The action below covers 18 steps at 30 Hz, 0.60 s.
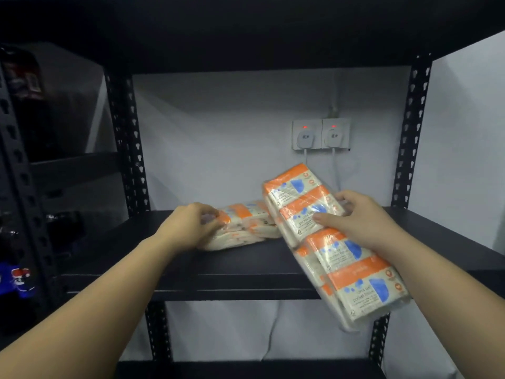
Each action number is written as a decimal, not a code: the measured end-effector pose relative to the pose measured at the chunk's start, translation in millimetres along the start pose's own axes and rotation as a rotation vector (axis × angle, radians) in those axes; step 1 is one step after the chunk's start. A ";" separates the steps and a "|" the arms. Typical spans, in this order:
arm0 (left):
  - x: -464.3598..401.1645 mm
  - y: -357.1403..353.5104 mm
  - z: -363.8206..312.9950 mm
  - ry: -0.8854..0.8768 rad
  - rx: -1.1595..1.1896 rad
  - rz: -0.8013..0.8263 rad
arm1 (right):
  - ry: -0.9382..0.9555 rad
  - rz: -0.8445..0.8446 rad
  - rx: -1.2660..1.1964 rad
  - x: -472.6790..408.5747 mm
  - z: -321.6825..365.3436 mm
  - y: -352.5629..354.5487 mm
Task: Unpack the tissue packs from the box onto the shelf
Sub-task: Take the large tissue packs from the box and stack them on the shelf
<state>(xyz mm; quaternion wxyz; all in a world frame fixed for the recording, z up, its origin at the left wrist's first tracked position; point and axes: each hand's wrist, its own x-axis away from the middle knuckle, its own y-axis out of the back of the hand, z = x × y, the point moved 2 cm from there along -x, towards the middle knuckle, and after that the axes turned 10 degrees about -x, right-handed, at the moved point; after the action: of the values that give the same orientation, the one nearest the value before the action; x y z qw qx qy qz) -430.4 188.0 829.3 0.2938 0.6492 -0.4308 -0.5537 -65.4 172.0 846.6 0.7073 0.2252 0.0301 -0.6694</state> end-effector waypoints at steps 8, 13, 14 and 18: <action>8.1 -17.5 -103.1 -0.286 0.477 -0.017 | -0.015 -0.161 -0.078 15.1 -1.5 -5.1; 16.3 -37.1 -149.7 -0.544 0.698 0.319 | -0.008 -0.222 -0.022 22.8 -3.8 11.9; 15.3 -41.5 -155.5 -0.579 0.711 0.366 | -0.017 -0.221 0.009 23.8 -4.3 19.4; 4.2 -60.7 -184.1 -0.656 0.684 0.535 | -0.108 -0.217 0.102 18.0 -13.6 57.9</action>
<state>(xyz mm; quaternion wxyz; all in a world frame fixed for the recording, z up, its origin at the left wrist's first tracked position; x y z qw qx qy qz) -237.2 194.4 814.7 0.0465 0.3684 -0.8058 -0.4614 -4.4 160.3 844.3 0.6189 0.2199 -0.0179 -0.7539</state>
